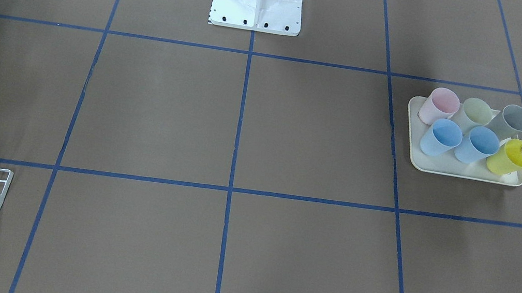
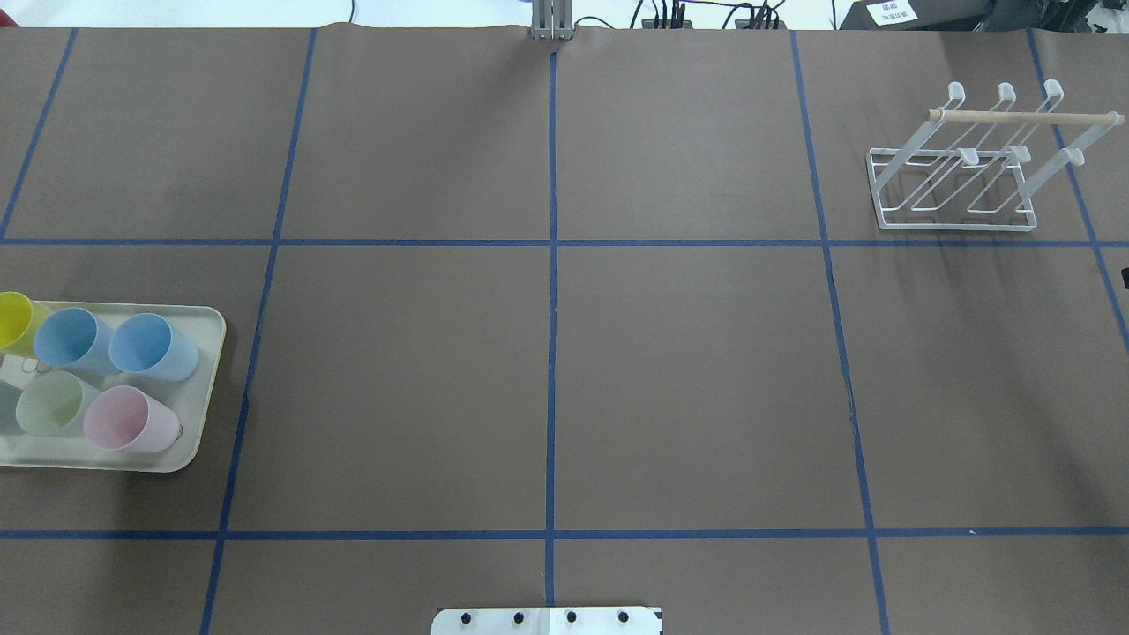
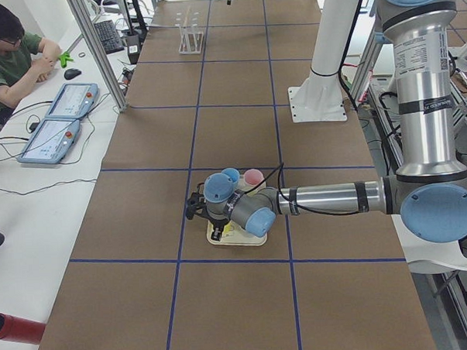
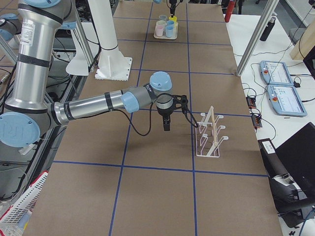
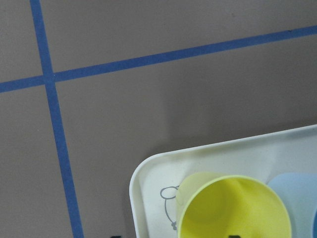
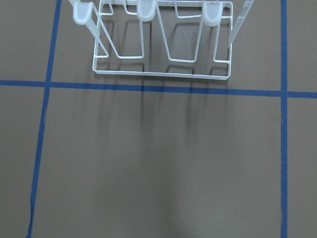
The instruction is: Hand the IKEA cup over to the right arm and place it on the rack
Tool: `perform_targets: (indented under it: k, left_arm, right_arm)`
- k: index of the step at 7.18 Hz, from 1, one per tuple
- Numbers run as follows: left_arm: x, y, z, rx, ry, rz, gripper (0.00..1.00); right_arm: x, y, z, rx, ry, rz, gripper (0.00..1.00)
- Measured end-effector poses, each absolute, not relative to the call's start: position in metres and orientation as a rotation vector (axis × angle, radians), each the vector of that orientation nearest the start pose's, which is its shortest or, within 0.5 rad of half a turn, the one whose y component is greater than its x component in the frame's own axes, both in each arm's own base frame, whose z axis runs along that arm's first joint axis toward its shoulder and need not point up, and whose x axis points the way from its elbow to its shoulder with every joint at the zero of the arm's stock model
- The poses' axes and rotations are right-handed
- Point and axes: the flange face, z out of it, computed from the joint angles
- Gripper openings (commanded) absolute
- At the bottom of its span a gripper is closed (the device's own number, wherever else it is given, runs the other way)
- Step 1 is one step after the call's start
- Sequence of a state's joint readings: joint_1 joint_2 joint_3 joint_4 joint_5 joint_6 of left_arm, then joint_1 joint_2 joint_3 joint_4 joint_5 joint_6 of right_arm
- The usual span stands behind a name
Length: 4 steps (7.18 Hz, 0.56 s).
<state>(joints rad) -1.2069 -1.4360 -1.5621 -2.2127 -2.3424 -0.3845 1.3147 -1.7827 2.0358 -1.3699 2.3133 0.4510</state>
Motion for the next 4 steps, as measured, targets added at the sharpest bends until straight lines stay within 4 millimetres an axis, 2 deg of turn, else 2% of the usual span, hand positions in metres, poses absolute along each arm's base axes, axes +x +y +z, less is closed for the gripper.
perform_targets:
  k: [4]
  left_arm:
    - [0.1044,-0.4464,0.6569,0.156,0.874,0.177,0.0]
  right_arm:
    - [-0.0407,-0.4156,0.5017,0.155,-0.834,0.013,1.0]
